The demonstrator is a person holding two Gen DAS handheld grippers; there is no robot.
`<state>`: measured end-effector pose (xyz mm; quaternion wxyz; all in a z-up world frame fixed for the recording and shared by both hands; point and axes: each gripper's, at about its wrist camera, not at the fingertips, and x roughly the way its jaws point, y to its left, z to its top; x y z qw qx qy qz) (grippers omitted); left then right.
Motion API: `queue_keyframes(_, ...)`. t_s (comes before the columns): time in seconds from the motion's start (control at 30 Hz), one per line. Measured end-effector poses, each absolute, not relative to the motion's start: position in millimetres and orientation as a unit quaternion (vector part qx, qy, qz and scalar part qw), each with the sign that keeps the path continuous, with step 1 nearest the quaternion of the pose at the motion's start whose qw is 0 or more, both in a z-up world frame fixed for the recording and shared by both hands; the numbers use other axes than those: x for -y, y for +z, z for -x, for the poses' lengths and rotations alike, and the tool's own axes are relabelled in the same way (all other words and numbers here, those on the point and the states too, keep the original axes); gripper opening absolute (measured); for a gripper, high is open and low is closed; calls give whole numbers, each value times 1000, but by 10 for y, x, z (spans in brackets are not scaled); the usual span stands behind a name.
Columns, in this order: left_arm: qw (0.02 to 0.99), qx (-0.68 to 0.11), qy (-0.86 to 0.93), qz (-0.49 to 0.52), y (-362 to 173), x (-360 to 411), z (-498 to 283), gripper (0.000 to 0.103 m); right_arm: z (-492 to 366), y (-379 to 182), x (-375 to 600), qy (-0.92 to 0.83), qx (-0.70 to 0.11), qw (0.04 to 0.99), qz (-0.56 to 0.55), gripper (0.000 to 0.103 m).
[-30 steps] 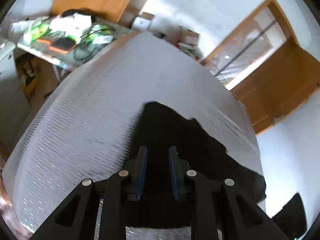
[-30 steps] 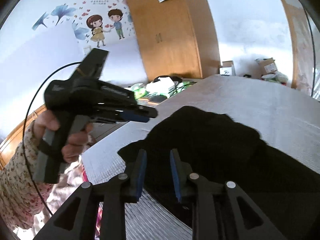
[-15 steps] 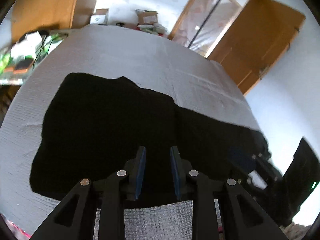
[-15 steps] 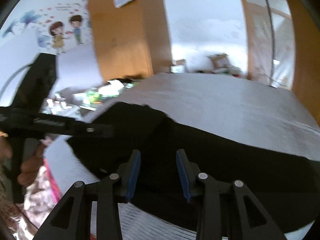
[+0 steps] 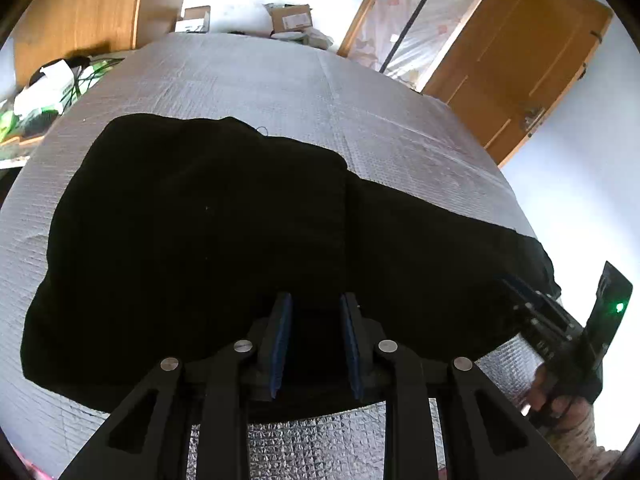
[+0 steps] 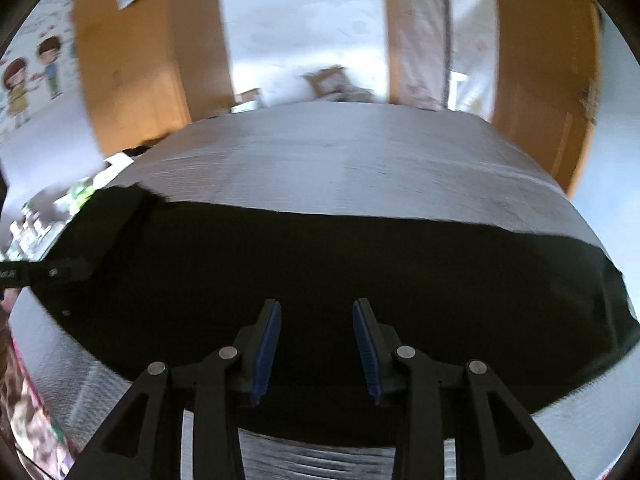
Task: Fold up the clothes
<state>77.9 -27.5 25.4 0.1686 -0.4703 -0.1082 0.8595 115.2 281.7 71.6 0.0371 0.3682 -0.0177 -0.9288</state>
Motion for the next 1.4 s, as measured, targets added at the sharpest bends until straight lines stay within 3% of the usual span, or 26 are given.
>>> queue_keyframes(0.47, 150, 105, 873, 453, 411, 176, -838, 26, -1407, 667, -4066, -920, 48, -111, -372, 38)
queue_keyframes(0.83, 232, 58, 855, 461, 407, -635, -702, 26, -1339, 879, -4995, -919, 77, -196, -332, 38)
queue_keyframes(1.23, 250, 57, 834, 489, 153, -911, -515, 26, -1044, 632, -5330, -899, 134, -169, -381, 39)
queue_keyframes(1.3, 249, 58, 834, 489, 149, -924, -506, 26, -1033, 608, -5328, -898, 136, -165, -385, 30)
queue_keyframes(1.37, 249, 58, 834, 489, 144, -935, -499, 26, -1041, 615, -5308, -899, 128, -167, -384, 8)
queue_keyframes(1.4, 249, 57, 834, 489, 146, -928, -506, 26, -1048, 621, -5291, -900, 124, -168, -382, 6)
